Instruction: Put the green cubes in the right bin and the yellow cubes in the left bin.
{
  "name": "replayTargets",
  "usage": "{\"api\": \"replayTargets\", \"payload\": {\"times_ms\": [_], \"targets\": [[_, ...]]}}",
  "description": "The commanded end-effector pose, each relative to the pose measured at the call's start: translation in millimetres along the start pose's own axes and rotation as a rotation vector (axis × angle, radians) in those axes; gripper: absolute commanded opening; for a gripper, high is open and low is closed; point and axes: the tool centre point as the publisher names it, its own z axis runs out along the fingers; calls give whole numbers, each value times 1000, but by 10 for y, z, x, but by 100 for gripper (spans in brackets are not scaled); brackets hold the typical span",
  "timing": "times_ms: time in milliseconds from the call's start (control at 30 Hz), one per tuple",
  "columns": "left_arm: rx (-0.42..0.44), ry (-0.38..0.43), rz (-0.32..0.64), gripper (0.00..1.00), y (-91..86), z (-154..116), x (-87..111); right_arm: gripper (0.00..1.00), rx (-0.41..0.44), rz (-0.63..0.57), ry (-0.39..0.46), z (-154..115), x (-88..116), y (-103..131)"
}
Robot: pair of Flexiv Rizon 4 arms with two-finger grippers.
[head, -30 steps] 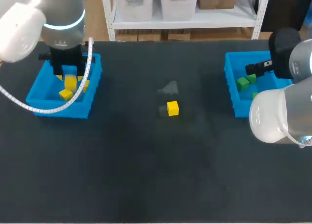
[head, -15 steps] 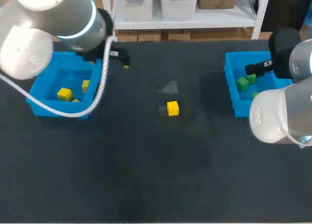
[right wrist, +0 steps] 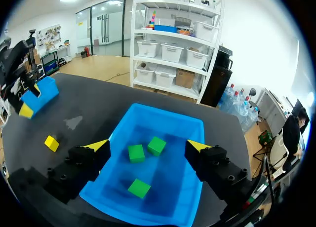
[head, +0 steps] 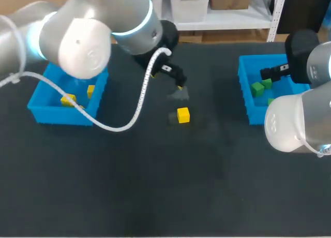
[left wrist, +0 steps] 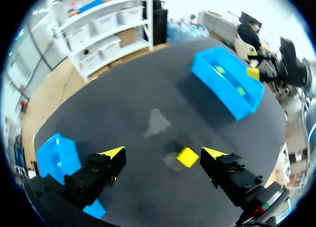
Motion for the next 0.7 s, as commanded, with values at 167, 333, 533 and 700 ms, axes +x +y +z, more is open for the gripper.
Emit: {"api": "replayTargets", "payload": {"times_ms": [167, 333, 533, 700], "targets": [[64, 126, 104, 100, -270, 221, -4, 100, -2, 0, 0, -11, 0, -5], [39, 175, 175, 100, -330, 344, 76, 100, -2, 0, 0, -11, 0, -5], [106, 220, 222, 100, -519, 390, 199, 100, -2, 0, 0, -11, 0, -5], [141, 257, 240, 100, -610, 448, 306, 100, -2, 0, 0, -11, 0, -5]]}}
